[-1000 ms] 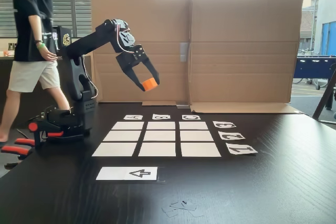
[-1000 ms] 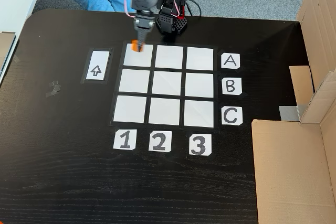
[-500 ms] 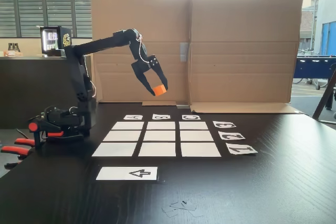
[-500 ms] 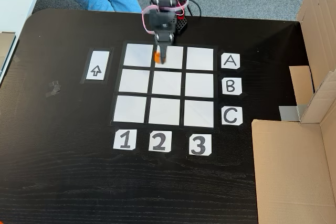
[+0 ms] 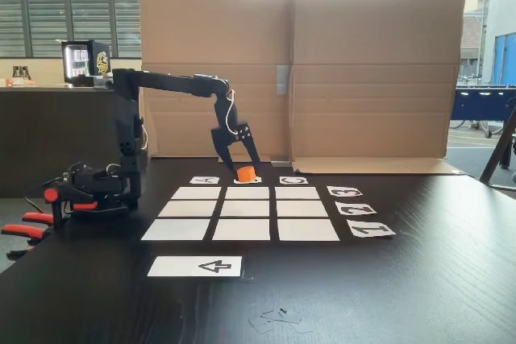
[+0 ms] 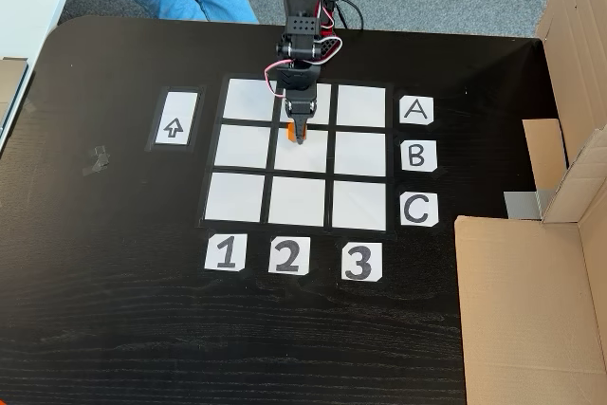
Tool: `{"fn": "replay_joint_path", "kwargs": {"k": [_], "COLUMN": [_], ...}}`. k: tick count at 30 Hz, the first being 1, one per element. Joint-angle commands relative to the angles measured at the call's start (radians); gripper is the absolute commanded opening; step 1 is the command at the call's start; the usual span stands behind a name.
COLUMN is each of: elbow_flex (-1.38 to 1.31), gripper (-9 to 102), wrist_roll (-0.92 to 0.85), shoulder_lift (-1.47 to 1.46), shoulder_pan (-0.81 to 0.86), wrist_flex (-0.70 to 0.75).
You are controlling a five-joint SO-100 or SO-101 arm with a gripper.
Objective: Pick up the round, orange token and place it in the grid on square B2.
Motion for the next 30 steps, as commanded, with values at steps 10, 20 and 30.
{"fn": "replay_joint_path", "kwargs": {"k": [10, 20, 30], "elbow_flex": [0.058, 0.058, 0.083], "gripper": [-1, -1, 25], "wrist_roll": [0.04, 0.051, 0.052], "shoulder_lift": [-0.067, -0.118, -0.124], "shoulder_pan": [0.002, -0.005, -0.021], "wrist_flex": [-0.094, -0.141, -0.147]}}
